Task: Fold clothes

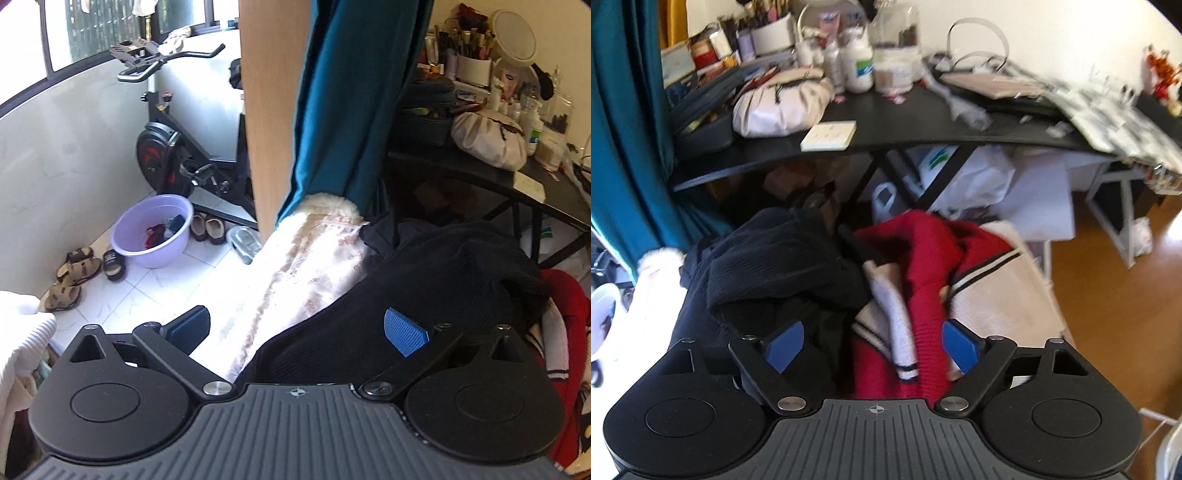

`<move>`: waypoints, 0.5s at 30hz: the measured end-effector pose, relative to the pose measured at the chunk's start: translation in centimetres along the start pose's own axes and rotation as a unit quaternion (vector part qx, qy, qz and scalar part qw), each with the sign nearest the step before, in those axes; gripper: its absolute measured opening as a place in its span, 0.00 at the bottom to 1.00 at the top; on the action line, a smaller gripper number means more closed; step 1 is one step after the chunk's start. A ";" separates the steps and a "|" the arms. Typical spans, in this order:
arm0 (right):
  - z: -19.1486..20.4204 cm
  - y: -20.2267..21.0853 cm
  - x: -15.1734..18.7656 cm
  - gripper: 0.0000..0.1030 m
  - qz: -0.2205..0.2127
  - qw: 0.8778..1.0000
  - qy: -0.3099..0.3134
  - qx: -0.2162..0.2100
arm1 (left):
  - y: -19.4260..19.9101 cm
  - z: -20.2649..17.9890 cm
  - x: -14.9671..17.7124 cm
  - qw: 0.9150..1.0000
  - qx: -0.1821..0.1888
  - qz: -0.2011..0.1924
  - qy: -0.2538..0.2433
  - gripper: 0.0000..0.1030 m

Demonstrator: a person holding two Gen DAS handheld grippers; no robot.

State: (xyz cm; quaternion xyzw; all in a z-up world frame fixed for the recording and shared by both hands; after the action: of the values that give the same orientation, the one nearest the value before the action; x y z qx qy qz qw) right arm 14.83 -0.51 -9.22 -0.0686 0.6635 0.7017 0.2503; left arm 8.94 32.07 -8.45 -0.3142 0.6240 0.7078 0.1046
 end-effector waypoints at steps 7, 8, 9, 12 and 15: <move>0.3 -3.3 -3.7 0.74 0.036 0.998 -0.005 -0.055 | 0.6 0.5 -0.5 0.995 -0.019 0.025 0.089 0.99; 0.4 -3.8 -4.4 0.74 0.035 0.998 0.002 -0.056 | 0.6 0.3 -0.5 0.995 -0.020 0.029 0.097 0.99; 0.4 -4.2 -5.0 0.74 0.034 0.998 0.010 -0.058 | 0.6 0.1 -0.5 0.994 -0.019 0.033 0.104 0.99; 1.1 -5.8 -6.6 0.75 0.033 0.997 0.035 -0.066 | 0.8 -0.7 -0.2 0.993 -0.020 0.036 0.111 0.99; 3.0 -8.0 -8.2 0.80 0.035 0.994 0.060 -0.084 | 0.9 -1.2 0.5 0.992 -0.038 0.040 0.110 0.99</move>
State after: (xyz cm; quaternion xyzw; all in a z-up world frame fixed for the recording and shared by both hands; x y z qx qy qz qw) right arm 26.16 0.23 -12.56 -0.1078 0.6182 0.7578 0.1788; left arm 8.45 30.68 -7.99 -0.3689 0.6159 0.6961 -0.0049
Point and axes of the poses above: each gripper's, at about its wrist camera, not at the fingertips, and y roughly against the way its jaws point, z to its left, x to its underside, the point moved 3 cm from there along -y, roughly the way its jaws point, and after that the axes turned 8 degrees about z, right-handed, at the moved point
